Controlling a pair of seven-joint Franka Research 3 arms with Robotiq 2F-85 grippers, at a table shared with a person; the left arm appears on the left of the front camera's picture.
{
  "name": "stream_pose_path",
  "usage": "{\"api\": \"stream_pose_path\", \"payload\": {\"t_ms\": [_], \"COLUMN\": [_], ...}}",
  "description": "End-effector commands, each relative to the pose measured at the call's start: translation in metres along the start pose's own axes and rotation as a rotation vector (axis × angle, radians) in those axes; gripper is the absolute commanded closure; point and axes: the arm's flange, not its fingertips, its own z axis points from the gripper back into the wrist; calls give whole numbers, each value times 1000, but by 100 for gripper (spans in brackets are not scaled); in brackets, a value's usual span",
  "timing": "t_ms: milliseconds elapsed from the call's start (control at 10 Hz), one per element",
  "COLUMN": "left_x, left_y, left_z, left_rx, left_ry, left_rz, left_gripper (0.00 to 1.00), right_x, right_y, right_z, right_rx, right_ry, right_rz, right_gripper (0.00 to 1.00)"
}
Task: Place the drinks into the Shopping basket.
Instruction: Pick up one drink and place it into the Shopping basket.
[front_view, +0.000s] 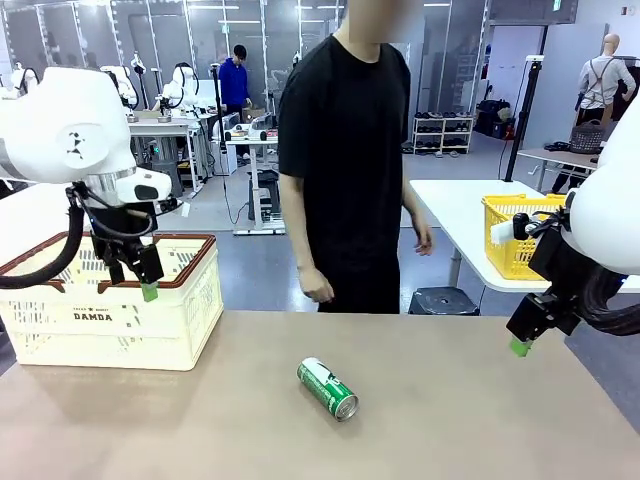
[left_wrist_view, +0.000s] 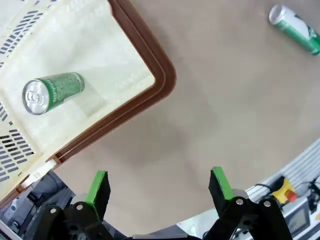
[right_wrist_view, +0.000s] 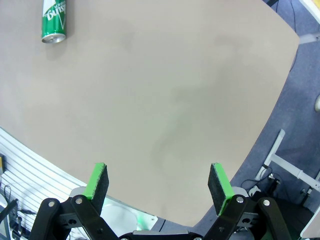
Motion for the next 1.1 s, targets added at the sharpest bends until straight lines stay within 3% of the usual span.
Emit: {"api": "stream_pose_path", "payload": {"t_ms": [0, 100, 700, 800, 1000], "left_x": [-6, 0, 0, -1, 23], "left_y": [10, 0, 0, 2, -31], "left_z": [-3, 0, 0, -3, 4], "left_rx": [10, 0, 0, 1, 33], "left_ry": [-52, 0, 0, -4, -47], "left_rz": [-67, 0, 0, -17, -219], "left_gripper": [0, 0, 0, 0, 0], "right_x": [-2, -2, -2, -2, -2], "right_y": [0, 0, 0, 0, 0], "right_z": [-1, -1, -1, -1, -1], "right_rx": [7, 7, 7, 7, 7], "right_ry": [1, 1, 1, 1, 1], "right_rz": [3, 3, 3, 3, 3], "right_gripper": [0, 0, 0, 0, 0]}}
